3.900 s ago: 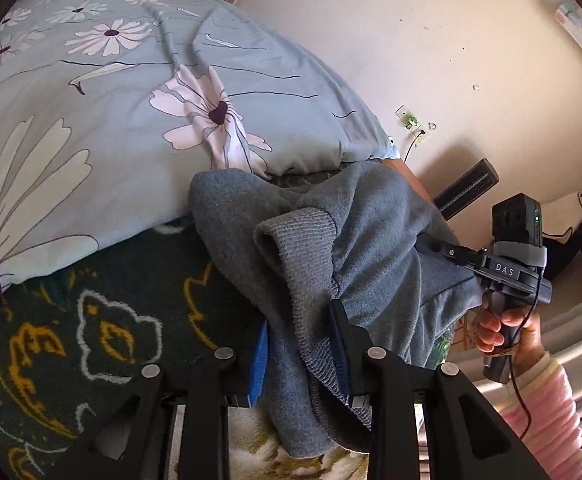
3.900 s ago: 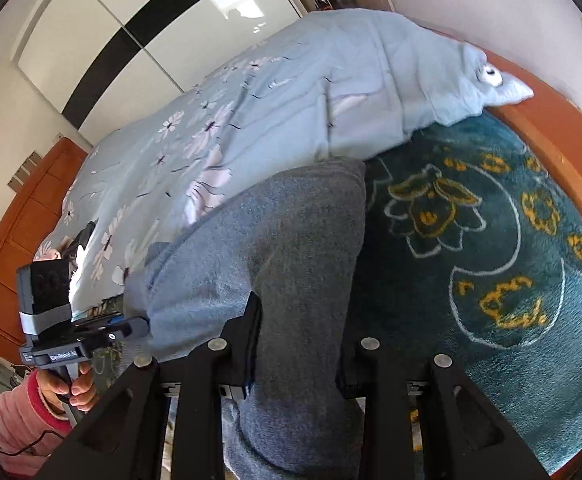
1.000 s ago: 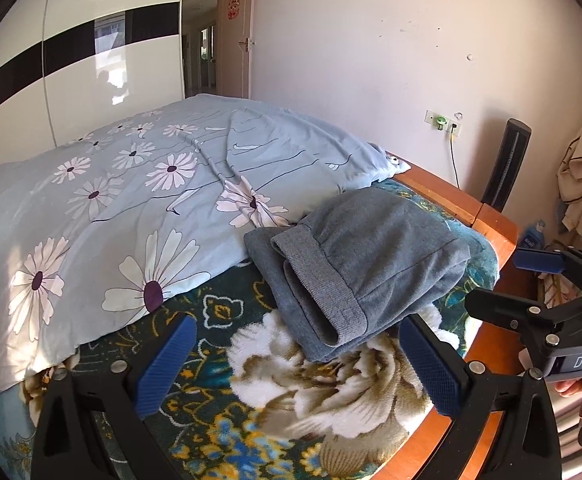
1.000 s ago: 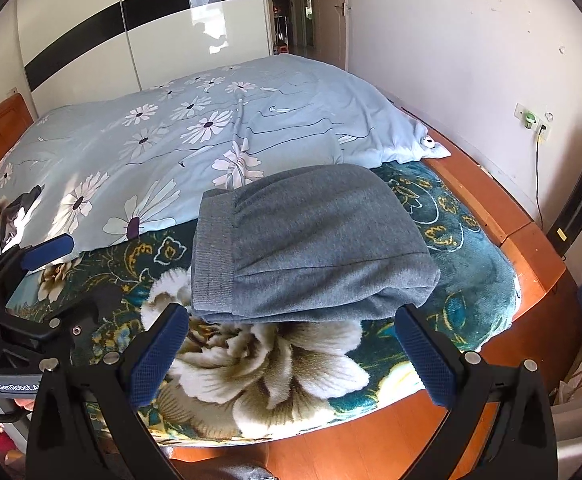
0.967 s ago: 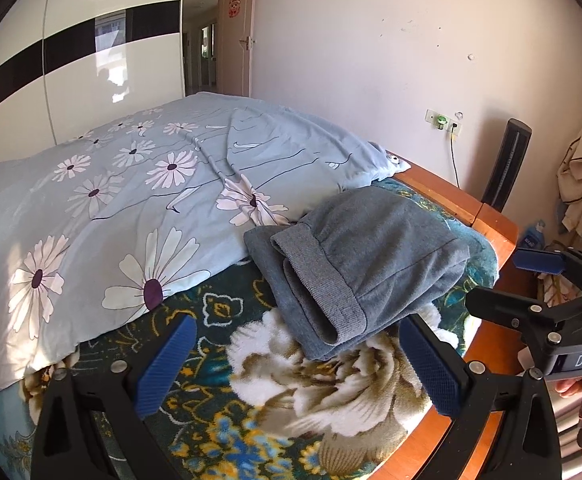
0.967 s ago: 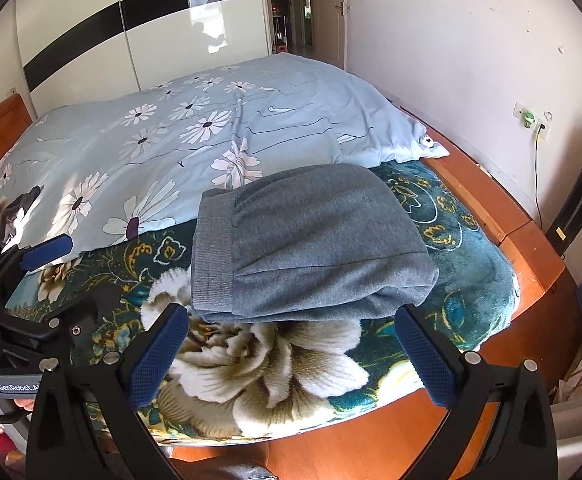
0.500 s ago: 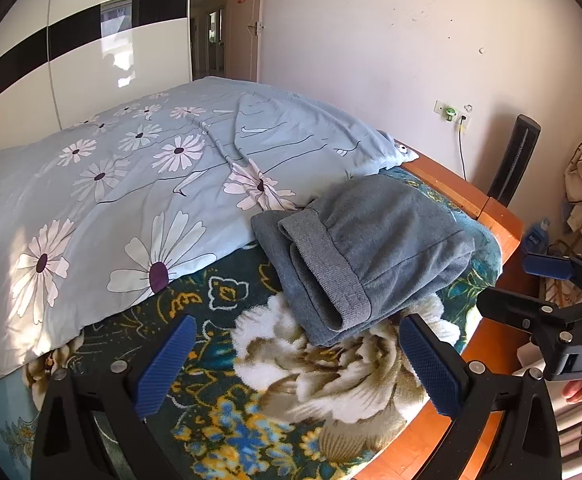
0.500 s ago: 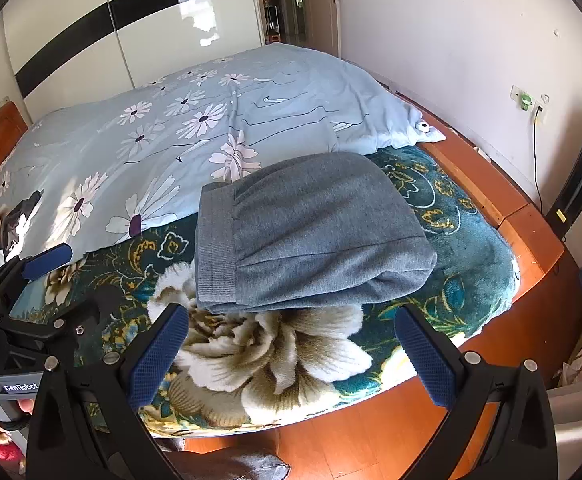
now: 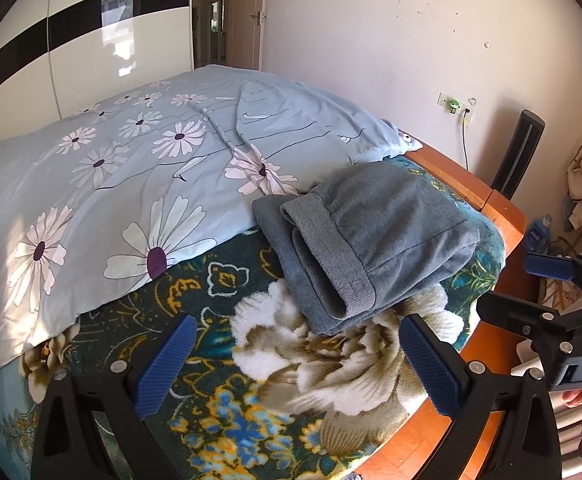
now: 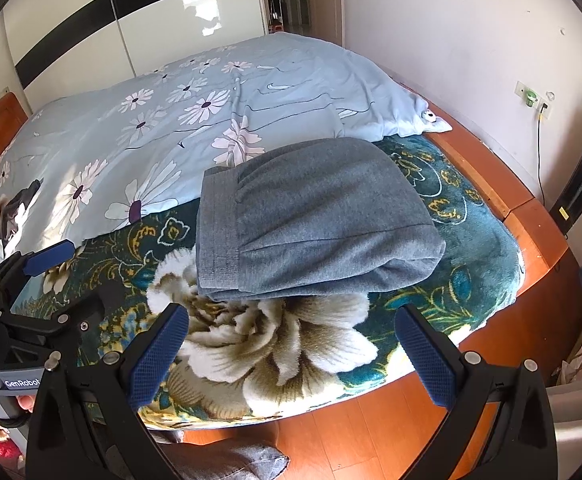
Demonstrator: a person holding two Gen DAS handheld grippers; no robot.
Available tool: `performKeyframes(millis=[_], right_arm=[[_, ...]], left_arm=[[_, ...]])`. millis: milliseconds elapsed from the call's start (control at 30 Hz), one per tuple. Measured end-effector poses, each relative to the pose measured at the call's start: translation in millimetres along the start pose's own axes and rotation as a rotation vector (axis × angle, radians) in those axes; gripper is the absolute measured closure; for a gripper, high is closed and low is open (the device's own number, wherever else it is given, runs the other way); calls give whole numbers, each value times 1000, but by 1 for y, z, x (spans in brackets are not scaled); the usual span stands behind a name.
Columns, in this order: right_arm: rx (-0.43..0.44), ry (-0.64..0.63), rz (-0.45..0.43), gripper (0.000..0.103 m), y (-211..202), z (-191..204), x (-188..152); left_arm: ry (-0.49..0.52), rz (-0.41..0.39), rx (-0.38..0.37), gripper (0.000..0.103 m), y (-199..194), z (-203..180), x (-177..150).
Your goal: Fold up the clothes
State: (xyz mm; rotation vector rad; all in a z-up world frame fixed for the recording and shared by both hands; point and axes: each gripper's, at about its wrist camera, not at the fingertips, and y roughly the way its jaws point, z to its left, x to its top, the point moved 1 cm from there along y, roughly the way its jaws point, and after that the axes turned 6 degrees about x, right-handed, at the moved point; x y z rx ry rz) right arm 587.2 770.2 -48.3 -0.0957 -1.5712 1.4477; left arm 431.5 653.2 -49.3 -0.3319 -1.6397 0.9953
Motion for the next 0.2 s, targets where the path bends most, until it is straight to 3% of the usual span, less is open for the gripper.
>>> performKeyframes(millis=[200], right_arm=[[-2, 0, 7, 0, 1, 2, -1]], left_arm=[[4, -7, -2, 0, -2, 0, -1]])
